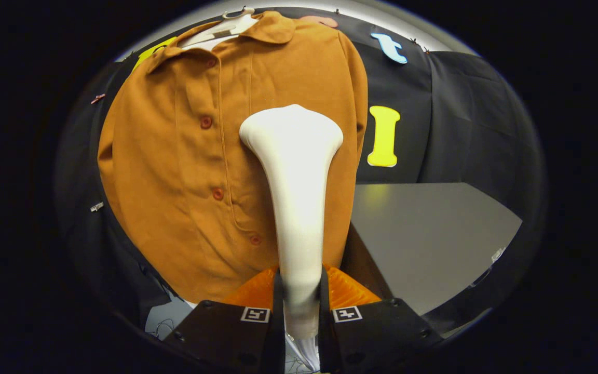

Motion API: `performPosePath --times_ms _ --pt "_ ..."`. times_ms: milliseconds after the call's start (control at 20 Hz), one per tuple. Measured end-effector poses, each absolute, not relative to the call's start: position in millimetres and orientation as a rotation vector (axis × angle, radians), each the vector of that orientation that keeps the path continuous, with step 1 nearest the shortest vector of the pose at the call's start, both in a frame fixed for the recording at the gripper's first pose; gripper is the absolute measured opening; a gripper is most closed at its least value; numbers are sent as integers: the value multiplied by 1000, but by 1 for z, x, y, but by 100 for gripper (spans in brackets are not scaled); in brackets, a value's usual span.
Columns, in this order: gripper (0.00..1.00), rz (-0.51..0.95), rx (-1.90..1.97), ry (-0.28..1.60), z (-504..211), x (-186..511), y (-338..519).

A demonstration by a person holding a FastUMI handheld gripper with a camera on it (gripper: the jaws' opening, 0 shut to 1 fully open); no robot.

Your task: Iron the clothes twice with a garment steamer, once on the left side and once on the right side.

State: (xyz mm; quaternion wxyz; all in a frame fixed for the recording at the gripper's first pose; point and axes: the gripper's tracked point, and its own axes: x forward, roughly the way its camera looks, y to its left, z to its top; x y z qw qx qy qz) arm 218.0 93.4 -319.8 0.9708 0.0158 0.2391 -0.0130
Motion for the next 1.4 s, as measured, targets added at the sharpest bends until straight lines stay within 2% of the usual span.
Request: performPosePath --times_ms 350,700,1100,1400 --pt "29 -26 39 680 -401 192 100" --pt "29 -15 14 777 -430 169 98" --pt "29 19 19 696 -397 140 100" --pt "29 54 24 528 -324 126 110"
